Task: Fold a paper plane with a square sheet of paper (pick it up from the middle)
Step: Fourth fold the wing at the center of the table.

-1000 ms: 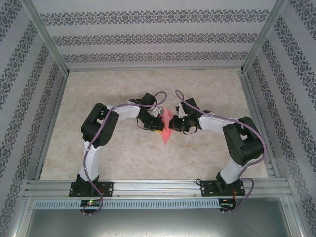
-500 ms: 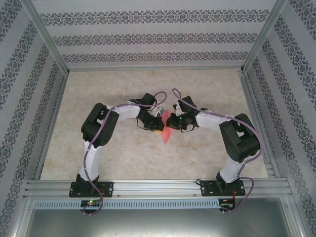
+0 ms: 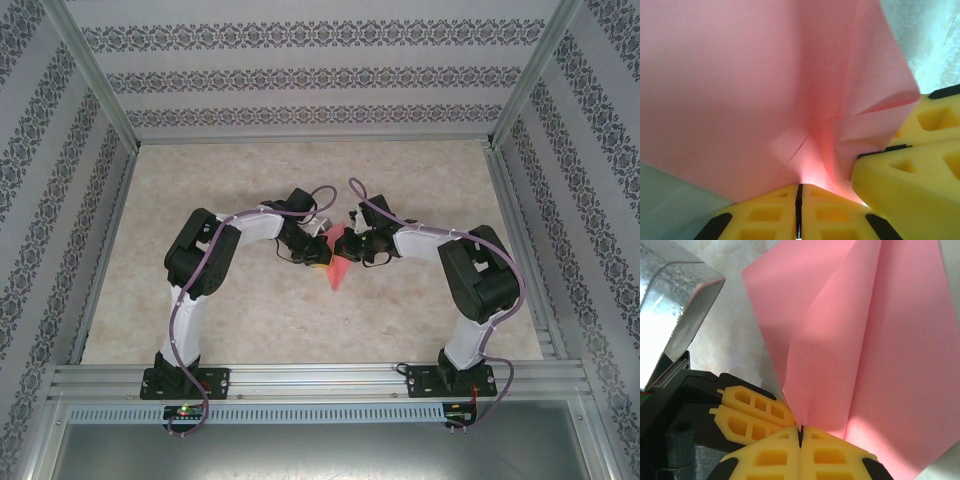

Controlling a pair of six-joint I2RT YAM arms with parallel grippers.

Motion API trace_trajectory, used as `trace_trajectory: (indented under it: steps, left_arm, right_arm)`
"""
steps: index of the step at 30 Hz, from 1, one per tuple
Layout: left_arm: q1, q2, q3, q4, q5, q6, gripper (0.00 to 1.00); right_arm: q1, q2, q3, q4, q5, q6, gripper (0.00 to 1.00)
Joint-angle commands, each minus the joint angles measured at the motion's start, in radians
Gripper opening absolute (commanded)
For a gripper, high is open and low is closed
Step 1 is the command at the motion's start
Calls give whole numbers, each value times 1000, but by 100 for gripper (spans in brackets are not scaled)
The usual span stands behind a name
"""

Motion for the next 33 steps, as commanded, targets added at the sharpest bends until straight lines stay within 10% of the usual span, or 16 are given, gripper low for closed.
trace_trajectory:
  steps: [1, 33]
  left_arm:
    - [2, 16, -29, 1, -45, -4, 12]
    - [18, -47, -17, 111, 66, -103, 10]
  right_arm:
    - [14, 48, -15, 92, -44, 39, 2]
    - [-27, 44, -72, 130, -62, 46, 1]
